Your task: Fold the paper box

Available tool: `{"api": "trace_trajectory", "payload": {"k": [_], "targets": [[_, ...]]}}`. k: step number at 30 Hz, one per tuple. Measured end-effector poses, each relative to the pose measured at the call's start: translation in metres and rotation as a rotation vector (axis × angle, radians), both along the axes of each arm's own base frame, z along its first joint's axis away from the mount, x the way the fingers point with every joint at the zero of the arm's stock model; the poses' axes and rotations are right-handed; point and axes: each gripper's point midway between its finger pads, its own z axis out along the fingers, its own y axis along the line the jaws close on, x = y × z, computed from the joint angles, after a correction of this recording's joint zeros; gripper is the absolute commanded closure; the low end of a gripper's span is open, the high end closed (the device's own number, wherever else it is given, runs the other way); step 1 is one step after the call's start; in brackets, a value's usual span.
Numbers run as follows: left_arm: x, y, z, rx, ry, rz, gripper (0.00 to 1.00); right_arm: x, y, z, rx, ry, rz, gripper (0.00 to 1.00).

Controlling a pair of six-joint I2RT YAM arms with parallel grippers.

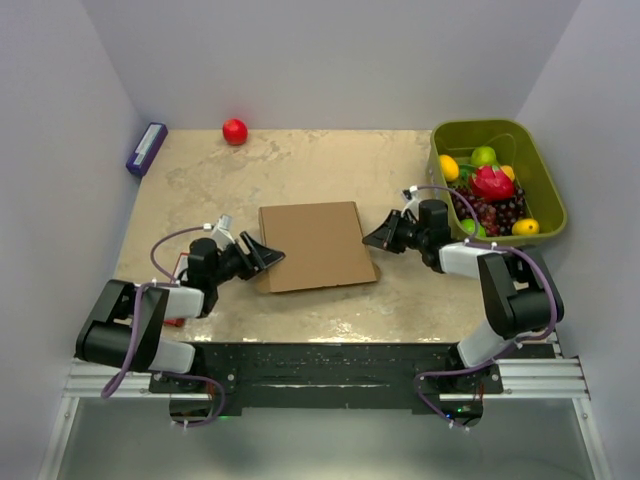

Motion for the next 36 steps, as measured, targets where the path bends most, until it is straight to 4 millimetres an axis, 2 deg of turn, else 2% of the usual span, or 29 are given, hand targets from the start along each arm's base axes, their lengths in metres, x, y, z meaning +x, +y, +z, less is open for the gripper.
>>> {"api": "trace_trajectory", "payload": {"k": [1,5,8,11,13,17,19,21,24,26,29,32,33,36], "targets": [[0.000,0.000,0.000,-0.001,0.001,0.001,0.54,0.000,-0.001,0.001,-0.004,-0.002,-0.003,0.44],[-0.003,-0.005,0.001,-0.014,0.011,-0.014,0.66,-0.006,-0.014,-0.007,-0.092,0.004,-0.029,0.20],[-0.006,-0.008,0.003,-0.026,0.018,-0.033,0.73,-0.015,-0.021,-0.004,-0.152,-0.010,-0.024,0.15],[-0.005,-0.012,0.006,-0.034,0.023,-0.055,0.77,-0.021,-0.020,0.021,-0.236,-0.116,-0.015,0.12],[-0.003,-0.014,0.009,-0.037,0.034,-0.071,0.80,-0.027,-0.007,0.045,-0.293,-0.222,0.012,0.10],[0.001,-0.018,0.014,-0.049,0.051,-0.106,0.86,-0.048,0.038,0.101,-0.336,-0.464,0.113,0.09],[0.001,-0.015,0.013,-0.060,0.070,-0.115,0.89,-0.062,0.054,0.120,-0.347,-0.558,0.161,0.09],[0.000,-0.012,0.010,-0.074,0.092,-0.120,0.91,-0.074,0.067,0.129,-0.373,-0.630,0.202,0.09],[-0.002,-0.010,0.008,-0.090,0.123,-0.126,0.91,-0.099,0.090,0.128,-0.439,-0.715,0.277,0.09],[-0.004,-0.010,0.007,-0.098,0.140,-0.132,0.91,-0.122,0.109,0.123,-0.492,-0.775,0.349,0.09],[-0.005,-0.009,0.008,-0.110,0.155,-0.140,0.94,-0.144,0.131,0.112,-0.595,-0.854,0.423,0.08],[-0.005,-0.008,0.010,-0.124,0.170,-0.145,0.96,-0.156,0.144,0.097,-0.706,-0.925,0.465,0.08],[-0.004,-0.007,0.010,-0.129,0.174,-0.144,1.00,-0.158,0.147,0.091,-0.750,-0.948,0.476,0.08],[-0.004,-0.004,0.011,-0.140,0.182,-0.145,1.00,-0.159,0.151,0.071,-0.876,-0.994,0.498,0.07]]}}
